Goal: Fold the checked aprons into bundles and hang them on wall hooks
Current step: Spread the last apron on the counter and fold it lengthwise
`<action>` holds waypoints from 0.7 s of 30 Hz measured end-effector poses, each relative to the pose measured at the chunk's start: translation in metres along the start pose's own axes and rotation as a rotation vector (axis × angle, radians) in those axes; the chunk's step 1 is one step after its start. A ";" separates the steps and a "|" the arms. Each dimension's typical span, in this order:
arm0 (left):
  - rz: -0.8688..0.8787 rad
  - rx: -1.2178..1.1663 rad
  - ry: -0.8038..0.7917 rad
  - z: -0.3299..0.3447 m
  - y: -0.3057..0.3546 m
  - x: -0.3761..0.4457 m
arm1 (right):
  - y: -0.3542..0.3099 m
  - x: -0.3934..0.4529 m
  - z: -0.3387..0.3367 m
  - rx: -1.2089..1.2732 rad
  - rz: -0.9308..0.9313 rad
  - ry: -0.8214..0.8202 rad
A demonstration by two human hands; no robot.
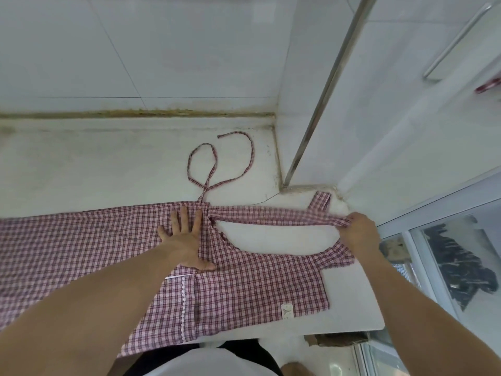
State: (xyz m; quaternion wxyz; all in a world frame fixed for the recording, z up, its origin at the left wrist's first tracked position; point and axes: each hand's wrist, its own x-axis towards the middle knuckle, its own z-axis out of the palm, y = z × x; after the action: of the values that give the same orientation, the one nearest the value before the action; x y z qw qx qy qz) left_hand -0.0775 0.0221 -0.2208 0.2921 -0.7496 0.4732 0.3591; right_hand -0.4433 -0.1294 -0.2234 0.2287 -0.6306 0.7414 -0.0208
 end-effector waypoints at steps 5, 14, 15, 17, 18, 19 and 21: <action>0.013 -0.002 0.014 0.000 0.002 -0.002 | 0.027 0.013 -0.017 0.071 0.174 -0.144; 0.053 -0.014 0.054 0.011 0.003 -0.004 | 0.042 0.011 -0.043 0.619 0.430 -0.269; 0.062 -0.018 0.062 0.013 0.003 -0.004 | 0.043 0.010 -0.039 0.663 0.436 -0.259; 0.075 -0.033 0.091 0.015 0.001 -0.002 | 0.043 0.011 -0.035 0.792 0.471 -0.241; 0.082 -0.043 0.112 0.016 -0.001 -0.001 | 0.046 0.013 -0.030 0.877 0.515 -0.235; 0.092 -0.061 0.140 0.017 -0.002 -0.001 | 0.049 0.013 -0.028 0.938 0.564 -0.248; 0.120 -0.126 0.199 0.020 -0.003 -0.001 | 0.061 0.022 -0.019 0.992 0.623 -0.270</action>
State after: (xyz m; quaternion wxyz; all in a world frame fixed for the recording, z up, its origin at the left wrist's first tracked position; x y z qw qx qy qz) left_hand -0.0800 0.0390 -0.2312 0.1738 -0.7687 0.5203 0.3289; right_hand -0.5085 -0.1425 -0.2331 0.5831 -0.1988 0.7575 -0.2160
